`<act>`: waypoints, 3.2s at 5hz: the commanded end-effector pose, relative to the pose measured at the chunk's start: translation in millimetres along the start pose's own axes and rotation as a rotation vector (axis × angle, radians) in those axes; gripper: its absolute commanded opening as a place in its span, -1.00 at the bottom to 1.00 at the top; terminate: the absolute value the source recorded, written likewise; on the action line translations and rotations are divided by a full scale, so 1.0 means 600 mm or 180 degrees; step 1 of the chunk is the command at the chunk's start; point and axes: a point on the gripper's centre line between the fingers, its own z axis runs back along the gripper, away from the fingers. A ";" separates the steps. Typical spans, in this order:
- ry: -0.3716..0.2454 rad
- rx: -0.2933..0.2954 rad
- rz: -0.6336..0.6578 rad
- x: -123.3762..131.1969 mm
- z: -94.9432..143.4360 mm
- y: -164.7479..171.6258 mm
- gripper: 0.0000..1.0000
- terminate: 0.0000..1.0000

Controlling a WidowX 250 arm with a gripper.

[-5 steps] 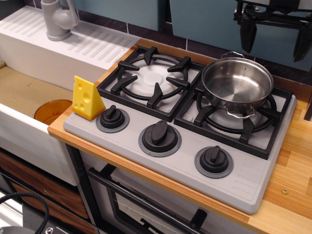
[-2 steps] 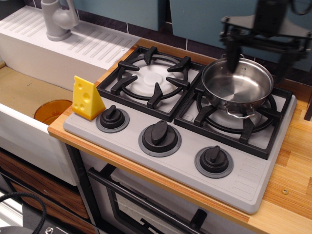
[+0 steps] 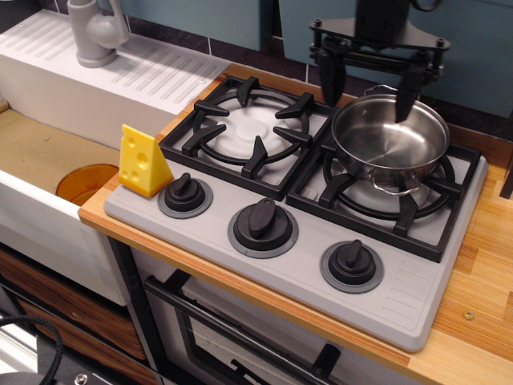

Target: Put pot or pan on stove and put cheese in pot or pan

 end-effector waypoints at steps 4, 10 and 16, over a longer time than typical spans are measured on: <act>-0.0552 -0.0075 0.0173 0.010 -0.010 0.004 1.00 -1.00; -0.0792 -0.0235 0.0200 0.008 -0.049 -0.049 1.00 -1.00; -0.0370 -0.0347 0.0384 -0.010 0.039 -0.095 -1.00 -1.00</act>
